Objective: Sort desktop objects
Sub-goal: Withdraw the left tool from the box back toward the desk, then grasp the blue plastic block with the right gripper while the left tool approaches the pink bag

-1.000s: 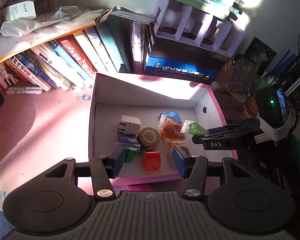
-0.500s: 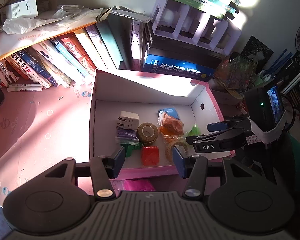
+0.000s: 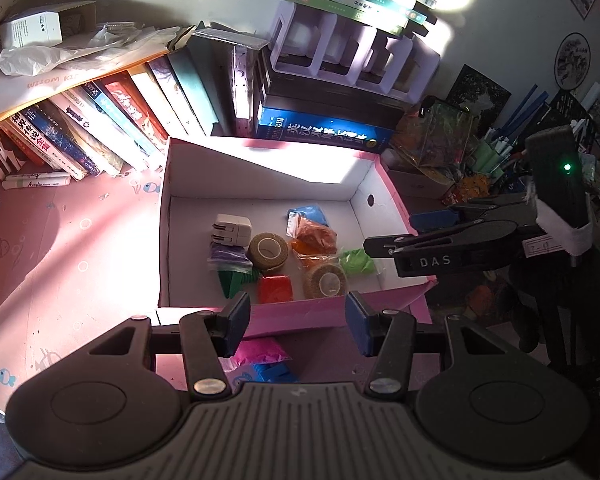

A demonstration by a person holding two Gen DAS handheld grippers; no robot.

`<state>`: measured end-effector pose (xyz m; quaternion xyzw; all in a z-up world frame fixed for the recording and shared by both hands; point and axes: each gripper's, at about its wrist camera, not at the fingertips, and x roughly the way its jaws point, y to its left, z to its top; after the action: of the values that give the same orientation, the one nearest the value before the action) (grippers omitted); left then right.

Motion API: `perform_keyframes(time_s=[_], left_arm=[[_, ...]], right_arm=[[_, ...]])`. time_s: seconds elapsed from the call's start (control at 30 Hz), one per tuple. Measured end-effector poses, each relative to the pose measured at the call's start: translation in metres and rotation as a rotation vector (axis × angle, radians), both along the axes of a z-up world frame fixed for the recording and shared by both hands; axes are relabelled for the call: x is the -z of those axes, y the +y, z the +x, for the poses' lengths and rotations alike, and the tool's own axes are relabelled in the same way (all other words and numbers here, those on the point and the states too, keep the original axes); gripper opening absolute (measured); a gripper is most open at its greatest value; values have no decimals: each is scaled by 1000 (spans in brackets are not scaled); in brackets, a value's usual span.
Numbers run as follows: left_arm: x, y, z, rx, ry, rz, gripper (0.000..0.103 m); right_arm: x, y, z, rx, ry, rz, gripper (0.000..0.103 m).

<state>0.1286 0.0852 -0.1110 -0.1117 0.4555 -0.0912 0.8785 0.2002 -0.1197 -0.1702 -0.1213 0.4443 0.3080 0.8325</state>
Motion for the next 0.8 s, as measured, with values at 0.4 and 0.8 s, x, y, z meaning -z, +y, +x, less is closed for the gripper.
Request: perform_keyframes(time_s=[0.4,0.8], left_arm=[[30,0,-35,19,58,7,51],[90,19,-25,-68,163,-4,50]], right_arm=[[-13,-12,-83,-118,23,108,68],[59,31,-116,-218,99,53,66]])
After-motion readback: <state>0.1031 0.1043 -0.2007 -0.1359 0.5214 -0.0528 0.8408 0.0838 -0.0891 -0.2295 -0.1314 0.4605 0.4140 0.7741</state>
